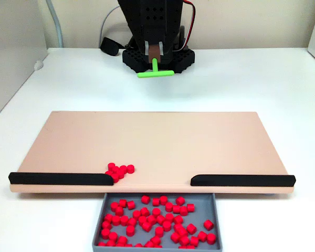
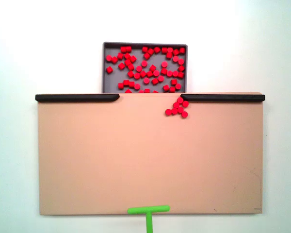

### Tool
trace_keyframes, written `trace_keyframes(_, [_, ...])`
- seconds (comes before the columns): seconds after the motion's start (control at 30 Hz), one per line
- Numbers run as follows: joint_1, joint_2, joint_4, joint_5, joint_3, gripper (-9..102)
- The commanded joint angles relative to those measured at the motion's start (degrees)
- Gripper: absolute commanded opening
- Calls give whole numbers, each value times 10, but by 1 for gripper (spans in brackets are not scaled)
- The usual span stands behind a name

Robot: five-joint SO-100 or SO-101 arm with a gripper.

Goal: Push granules from left to the grey container

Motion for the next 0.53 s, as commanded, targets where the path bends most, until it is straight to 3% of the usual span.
trace_keyframes(0.0, [-7,25,3,-4,-11,0])
trace_keyframes(0.5, [-8,32,3,-15,-10,0])
